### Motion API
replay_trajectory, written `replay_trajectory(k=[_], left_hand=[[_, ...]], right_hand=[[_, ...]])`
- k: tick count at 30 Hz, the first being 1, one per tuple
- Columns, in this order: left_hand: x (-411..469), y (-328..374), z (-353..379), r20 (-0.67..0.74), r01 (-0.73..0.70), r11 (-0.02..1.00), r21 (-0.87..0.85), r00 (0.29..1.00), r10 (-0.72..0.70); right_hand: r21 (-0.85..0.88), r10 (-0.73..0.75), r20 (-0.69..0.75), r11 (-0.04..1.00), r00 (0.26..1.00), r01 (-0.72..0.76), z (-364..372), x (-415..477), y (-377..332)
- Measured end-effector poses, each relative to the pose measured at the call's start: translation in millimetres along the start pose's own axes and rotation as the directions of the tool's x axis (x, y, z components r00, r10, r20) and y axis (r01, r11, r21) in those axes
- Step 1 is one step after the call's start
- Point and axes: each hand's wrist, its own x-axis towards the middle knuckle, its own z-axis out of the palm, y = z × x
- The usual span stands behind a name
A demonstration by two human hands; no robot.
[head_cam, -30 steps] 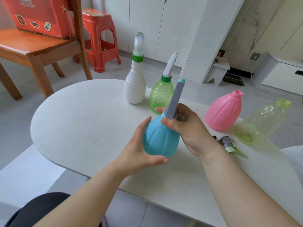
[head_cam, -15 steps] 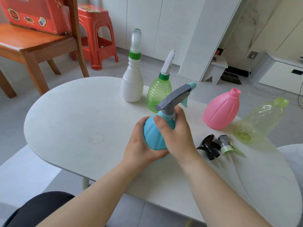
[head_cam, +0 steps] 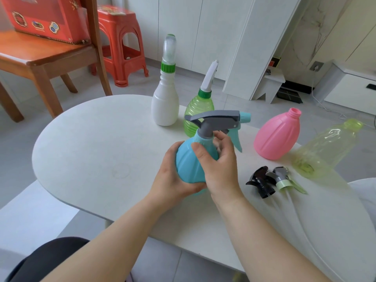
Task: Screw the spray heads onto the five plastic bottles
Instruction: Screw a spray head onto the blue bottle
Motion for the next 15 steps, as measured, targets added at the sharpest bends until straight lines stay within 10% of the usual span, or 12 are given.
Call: replay_trajectory(k=[5,15], left_hand=[[8.9,1.7,-18.3,0.114,0.050,0.998,-0.049,0.992,-0.045],[12.1,-0.4,-29.5,0.214,0.042,0.999,0.030,0.976,-0.047]], right_hand=[[0.077,0.021,0.307,0.996,0.952,-0.047,-17.7,-0.2,0.5],[0.180,0.049,0.272,0.978,0.961,-0.101,-16.1,16.8,-4.1]])
